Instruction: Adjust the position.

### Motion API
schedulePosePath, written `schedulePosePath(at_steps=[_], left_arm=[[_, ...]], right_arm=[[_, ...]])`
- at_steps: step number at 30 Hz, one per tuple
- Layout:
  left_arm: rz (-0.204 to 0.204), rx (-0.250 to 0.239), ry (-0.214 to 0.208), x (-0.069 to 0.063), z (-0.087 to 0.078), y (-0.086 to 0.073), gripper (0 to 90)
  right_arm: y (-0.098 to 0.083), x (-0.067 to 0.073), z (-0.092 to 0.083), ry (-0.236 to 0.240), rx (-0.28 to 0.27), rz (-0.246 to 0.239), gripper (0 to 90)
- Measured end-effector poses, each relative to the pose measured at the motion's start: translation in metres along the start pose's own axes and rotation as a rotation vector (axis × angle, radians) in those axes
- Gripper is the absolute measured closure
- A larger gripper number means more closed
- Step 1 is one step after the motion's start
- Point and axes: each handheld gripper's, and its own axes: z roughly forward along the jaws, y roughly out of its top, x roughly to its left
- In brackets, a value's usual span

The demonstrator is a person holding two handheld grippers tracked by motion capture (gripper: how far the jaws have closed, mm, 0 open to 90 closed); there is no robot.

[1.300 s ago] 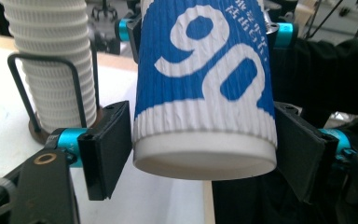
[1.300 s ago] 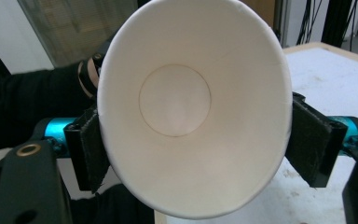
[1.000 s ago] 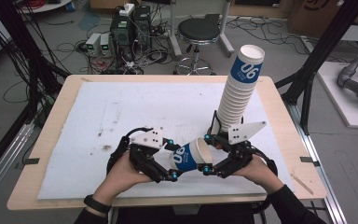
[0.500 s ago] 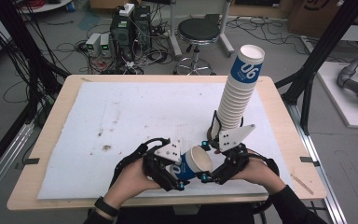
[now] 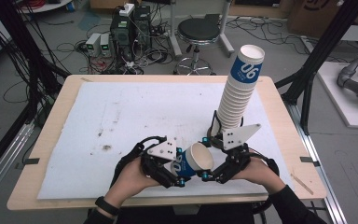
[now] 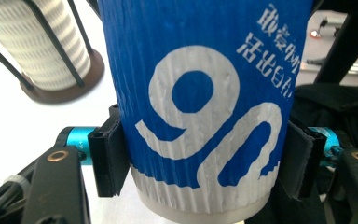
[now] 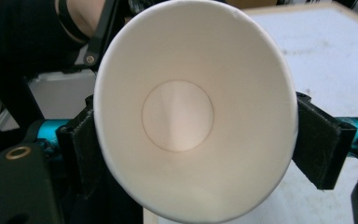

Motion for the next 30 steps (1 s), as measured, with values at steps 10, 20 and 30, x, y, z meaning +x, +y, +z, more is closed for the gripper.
schedulePosePath(at_steps=[10, 20, 30], left_arm=[[-0.035, -0.178, 0.017, 0.003, -0.013, -0.004, 30.2], [-0.066, -0.346, 0.03, 0.001, -0.012, -0.006, 30.2], [-0.102, -0.408, -0.008, -0.002, 0.001, -0.011, 30.2]], right_arm=[[0.001, -0.002, -0.014, -0.006, -0.151, 0.037, 13.2], [-0.001, 0.001, -0.007, 0.004, -0.23, 0.068, 13.4], [0.001, 0.001, -0.007, 0.037, -0.339, 0.135, 13.5]])
